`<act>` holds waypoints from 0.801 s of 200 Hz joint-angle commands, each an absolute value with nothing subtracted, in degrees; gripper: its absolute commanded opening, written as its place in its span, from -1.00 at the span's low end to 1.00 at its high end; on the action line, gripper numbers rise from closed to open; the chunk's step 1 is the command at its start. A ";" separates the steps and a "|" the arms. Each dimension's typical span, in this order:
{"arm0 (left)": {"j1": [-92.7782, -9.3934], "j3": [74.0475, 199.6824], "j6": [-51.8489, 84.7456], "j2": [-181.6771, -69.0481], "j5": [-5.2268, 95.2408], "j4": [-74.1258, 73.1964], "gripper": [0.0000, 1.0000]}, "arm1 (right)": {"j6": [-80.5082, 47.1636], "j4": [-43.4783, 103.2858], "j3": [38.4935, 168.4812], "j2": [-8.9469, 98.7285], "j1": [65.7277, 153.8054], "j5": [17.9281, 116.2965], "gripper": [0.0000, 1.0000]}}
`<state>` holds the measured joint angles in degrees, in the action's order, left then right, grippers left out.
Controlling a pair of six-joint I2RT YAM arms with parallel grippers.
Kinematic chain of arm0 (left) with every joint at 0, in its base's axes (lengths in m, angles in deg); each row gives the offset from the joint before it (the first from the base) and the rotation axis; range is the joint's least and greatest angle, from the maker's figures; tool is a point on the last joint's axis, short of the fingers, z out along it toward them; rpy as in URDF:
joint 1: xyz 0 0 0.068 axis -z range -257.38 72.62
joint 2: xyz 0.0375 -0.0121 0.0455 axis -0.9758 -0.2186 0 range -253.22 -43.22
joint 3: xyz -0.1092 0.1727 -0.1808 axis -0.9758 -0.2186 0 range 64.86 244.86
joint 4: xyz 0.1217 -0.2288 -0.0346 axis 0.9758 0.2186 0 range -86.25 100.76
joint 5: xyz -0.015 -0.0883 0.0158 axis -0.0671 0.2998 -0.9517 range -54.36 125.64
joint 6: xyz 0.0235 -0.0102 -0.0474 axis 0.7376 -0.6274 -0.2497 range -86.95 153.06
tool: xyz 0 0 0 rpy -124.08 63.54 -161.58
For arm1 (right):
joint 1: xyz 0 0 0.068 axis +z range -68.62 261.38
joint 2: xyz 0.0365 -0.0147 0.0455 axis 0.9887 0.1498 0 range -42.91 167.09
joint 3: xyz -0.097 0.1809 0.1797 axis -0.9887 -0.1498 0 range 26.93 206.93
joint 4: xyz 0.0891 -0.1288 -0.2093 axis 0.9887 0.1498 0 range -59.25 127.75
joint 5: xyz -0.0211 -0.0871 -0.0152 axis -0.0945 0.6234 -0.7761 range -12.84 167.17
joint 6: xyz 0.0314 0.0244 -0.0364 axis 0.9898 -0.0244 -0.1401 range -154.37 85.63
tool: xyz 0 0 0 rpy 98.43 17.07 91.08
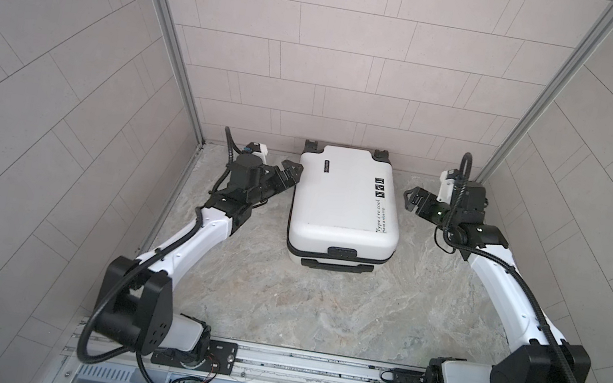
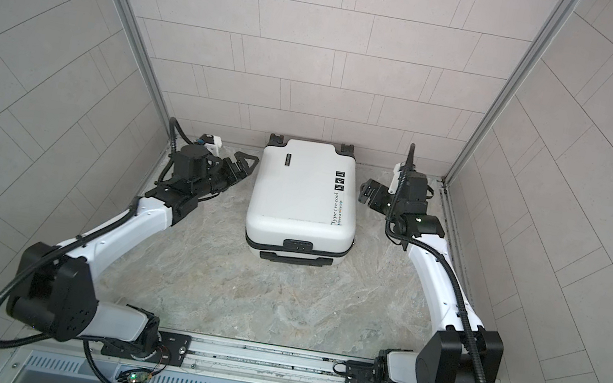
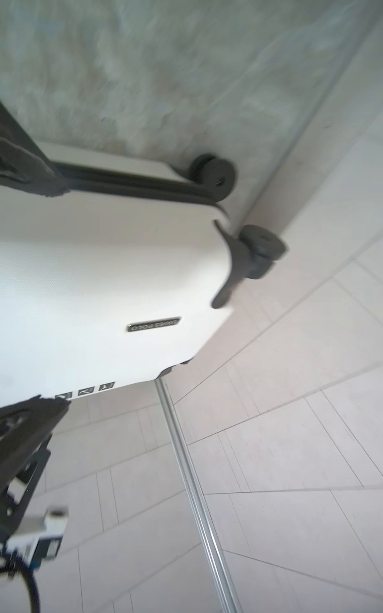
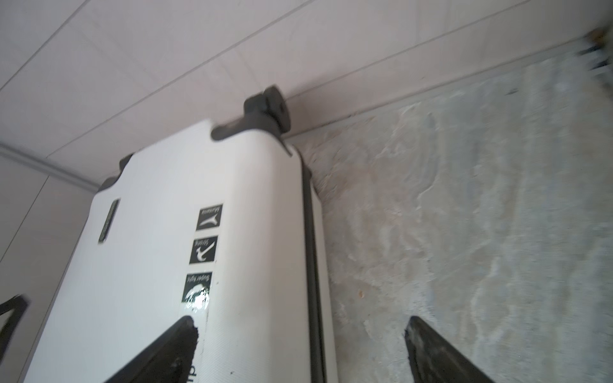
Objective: Pack the luggage
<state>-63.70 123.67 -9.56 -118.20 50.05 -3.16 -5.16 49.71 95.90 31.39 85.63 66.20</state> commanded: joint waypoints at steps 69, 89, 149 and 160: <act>-66.64 110.20 28.49 -114.03 5.73 -9.90 1.00 | -20.23 27.88 79.94 25.67 83.19 101.22 1.00; -68.62 98.08 28.55 -115.50 6.86 -21.53 1.00 | -24.61 22.05 70.97 26.13 83.23 105.31 1.00; -70.68 86.05 31.64 -125.68 11.86 -45.38 1.00 | -30.59 2.46 52.43 33.13 83.16 100.38 1.00; -71.94 84.39 30.78 -128.64 14.83 -49.27 1.00 | -33.60 0.38 52.68 34.72 83.53 99.50 1.00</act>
